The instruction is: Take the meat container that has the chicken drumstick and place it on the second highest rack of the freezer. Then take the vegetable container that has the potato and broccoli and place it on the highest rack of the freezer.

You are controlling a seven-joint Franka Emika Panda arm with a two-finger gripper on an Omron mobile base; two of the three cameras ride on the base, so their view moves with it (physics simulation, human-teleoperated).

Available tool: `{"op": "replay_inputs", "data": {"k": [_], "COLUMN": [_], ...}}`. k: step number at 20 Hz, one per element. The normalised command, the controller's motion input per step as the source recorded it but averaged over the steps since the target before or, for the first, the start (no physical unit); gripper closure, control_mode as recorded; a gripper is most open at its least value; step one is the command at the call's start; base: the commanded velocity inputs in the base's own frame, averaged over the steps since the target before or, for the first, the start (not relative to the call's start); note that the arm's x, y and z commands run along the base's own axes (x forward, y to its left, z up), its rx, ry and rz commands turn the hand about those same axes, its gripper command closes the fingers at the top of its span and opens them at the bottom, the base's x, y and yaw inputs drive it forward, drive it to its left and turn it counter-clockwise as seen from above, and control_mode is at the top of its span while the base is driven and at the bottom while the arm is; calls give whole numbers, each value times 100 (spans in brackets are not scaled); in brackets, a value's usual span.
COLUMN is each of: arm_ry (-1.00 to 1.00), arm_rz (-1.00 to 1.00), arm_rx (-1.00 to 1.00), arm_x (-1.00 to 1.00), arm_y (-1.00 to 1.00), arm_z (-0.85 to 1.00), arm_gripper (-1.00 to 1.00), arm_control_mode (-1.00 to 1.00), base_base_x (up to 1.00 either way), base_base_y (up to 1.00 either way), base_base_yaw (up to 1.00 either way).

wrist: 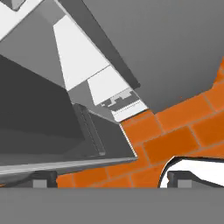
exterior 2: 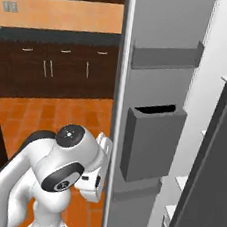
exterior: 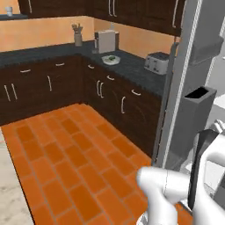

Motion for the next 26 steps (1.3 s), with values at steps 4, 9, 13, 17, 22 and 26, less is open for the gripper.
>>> {"op": "replay_inputs", "data": {"k": [4,9,13,17,22,26], "arm_ry": [0,0,0,0,0,0], "arm_rz": [0,0,0,0,0,0], "arm_rx": [0,0,0,0,0,0], "arm_x": [0,0,0,0,0,0], "arm_y": [0,0,0,0,0,0], "arm_z": [0,0,0,0,0,0], "arm_gripper": [-100,-100,-100,-100,-100,-100], "arm_control_mode": [100,100,100,100,100,100], "base_base_x": [-31,-20,83,100,100,100], "base_base_y": [0,8,5,-6,0,-13], "base_base_yaw": [96,94,39,5,0,-1]}}
